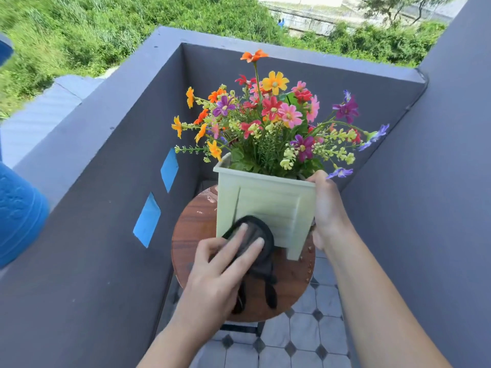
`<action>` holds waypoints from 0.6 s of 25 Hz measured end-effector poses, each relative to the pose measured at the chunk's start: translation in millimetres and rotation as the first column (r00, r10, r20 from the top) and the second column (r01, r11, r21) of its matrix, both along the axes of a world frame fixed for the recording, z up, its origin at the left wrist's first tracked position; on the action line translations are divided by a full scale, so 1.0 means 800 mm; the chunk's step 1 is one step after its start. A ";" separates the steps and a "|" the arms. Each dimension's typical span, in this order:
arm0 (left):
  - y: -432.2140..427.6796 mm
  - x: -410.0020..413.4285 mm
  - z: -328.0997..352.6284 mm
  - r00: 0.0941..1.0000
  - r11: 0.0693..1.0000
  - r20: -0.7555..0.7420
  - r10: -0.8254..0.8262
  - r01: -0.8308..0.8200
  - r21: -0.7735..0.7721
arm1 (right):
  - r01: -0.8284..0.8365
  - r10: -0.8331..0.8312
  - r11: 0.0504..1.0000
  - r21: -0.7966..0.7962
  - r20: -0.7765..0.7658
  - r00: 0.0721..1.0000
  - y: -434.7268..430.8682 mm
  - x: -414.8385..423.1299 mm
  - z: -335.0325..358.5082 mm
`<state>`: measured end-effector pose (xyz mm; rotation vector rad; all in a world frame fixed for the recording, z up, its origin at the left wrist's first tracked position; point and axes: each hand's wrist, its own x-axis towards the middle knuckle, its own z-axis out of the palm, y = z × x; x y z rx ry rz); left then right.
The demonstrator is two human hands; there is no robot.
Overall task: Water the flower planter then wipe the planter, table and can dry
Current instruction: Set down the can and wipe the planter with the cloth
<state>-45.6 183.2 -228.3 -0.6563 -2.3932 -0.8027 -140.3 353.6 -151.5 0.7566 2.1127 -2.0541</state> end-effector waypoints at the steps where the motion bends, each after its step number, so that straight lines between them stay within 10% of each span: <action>1: -0.006 -0.007 0.011 0.982 0.959 0.141 0.124 -0.155 0.238 | -0.004 0.004 1.000 0.007 0.000 1.000 0.000 0.000 0.000; 4: -0.010 -0.046 0.034 0.832 0.688 0.545 0.106 -0.457 0.564 | -0.017 0.017 1.000 -0.016 -0.002 1.000 -0.002 0.003 0.002; 15: 0.011 -0.044 0.040 0.839 0.731 0.533 0.107 -0.430 0.530 | 0.032 -0.027 0.993 0.111 -0.047 0.999 -0.005 0.015 0.004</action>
